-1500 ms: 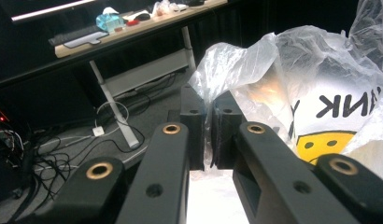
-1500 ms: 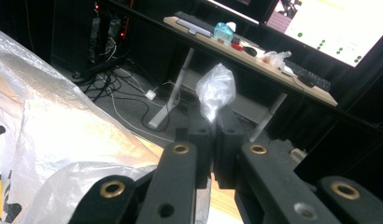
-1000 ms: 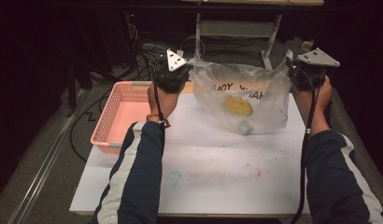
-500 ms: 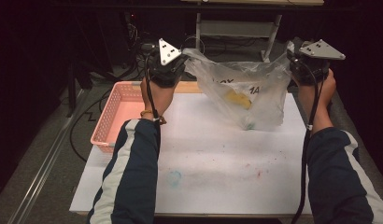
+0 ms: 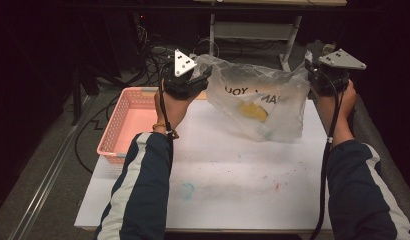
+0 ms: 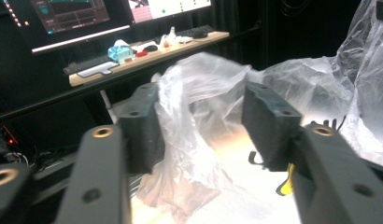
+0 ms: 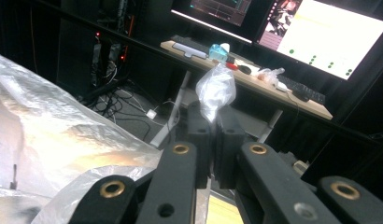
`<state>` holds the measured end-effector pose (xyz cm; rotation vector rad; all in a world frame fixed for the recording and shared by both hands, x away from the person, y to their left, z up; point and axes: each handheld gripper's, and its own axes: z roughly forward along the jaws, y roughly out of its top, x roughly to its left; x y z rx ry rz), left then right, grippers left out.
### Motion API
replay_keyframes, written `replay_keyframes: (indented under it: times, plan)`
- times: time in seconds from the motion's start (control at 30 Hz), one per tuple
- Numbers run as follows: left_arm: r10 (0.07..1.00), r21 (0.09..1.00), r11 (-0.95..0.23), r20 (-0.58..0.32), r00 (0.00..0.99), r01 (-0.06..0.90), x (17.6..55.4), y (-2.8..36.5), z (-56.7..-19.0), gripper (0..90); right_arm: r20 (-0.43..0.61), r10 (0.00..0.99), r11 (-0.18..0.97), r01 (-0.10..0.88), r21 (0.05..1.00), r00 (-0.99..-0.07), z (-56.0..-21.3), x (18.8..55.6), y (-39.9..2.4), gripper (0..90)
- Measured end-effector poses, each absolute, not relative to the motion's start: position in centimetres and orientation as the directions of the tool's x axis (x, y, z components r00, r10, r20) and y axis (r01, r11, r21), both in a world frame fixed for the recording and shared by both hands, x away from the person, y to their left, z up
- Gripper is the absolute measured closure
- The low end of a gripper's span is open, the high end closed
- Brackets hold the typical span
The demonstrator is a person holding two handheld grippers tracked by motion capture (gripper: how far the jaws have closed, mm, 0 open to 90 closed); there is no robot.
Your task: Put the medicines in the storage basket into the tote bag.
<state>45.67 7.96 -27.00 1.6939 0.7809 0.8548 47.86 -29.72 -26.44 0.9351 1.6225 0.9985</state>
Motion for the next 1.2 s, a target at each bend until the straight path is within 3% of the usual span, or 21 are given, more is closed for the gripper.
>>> replay_keyframes:
  times: [0.3,0.57,0.87,1.2]
  plan:
    - [0.840,0.970,-0.236,0.175,0.514,0.056,44.7,8.8,-26.1,28.7,-0.339,0.910,0.368,0.091,0.925,-0.237,-26.1,47.2,-30.0,88.5]
    - [0.833,0.966,-0.258,0.207,0.514,0.029,43.6,9.6,-25.1,28.7,-0.350,0.910,0.374,0.076,0.924,-0.222,-25.0,46.8,-30.3,88.4]
    - [0.781,0.953,-0.302,0.233,0.579,0.023,41.7,10.1,-28.0,28.7,-0.339,0.910,0.366,0.082,0.927,-0.239,-25.4,46.7,-30.6,87.6]
    - [0.729,0.927,-0.374,0.278,0.626,0.024,38.6,10.6,-31.3,25.3,-0.357,0.900,0.384,0.066,0.921,-0.251,-25.8,45.9,-30.3,79.0]
